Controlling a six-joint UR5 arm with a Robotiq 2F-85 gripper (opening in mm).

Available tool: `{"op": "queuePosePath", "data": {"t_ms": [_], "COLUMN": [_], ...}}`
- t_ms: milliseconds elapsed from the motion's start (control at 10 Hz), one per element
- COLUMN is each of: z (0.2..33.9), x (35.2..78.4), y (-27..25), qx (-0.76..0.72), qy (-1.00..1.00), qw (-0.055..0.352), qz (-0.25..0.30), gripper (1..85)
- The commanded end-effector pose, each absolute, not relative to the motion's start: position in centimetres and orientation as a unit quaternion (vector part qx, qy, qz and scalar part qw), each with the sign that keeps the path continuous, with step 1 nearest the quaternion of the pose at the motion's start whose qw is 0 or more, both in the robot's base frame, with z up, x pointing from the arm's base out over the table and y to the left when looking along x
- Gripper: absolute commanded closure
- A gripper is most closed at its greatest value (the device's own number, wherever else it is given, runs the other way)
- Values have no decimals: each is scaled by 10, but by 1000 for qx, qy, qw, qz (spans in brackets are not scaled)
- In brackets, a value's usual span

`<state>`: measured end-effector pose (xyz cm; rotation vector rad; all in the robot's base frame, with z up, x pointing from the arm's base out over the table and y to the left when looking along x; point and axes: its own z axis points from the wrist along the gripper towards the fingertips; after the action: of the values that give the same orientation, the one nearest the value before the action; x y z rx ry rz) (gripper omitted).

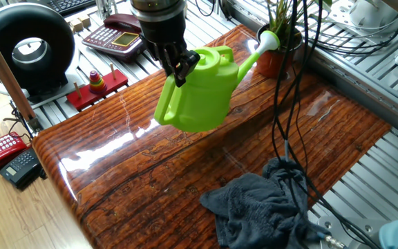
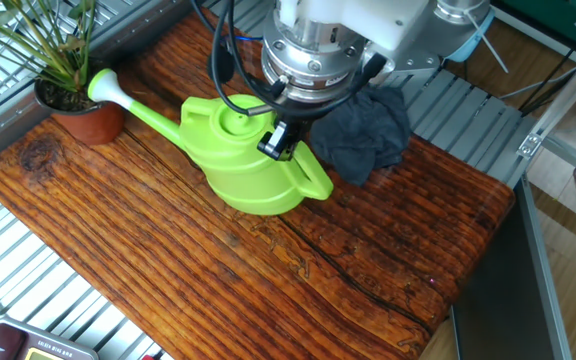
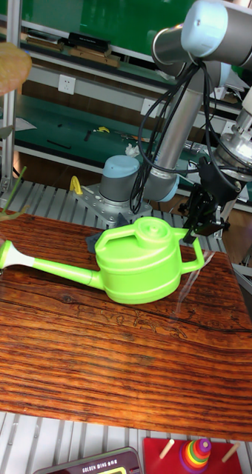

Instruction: Water the plant

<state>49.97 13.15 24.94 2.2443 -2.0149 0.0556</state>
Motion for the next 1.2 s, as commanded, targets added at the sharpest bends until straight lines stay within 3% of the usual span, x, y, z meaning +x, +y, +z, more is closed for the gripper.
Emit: {"op": "queuePosePath", "data": {"t_ms": [0, 1100], "z": [252, 262], "x": [496, 486], "y": [136, 151], "qx": [740, 732], "qy": [-670, -681], "qw": [54, 31], "qz": [8, -8], "gripper": [847, 847]}}
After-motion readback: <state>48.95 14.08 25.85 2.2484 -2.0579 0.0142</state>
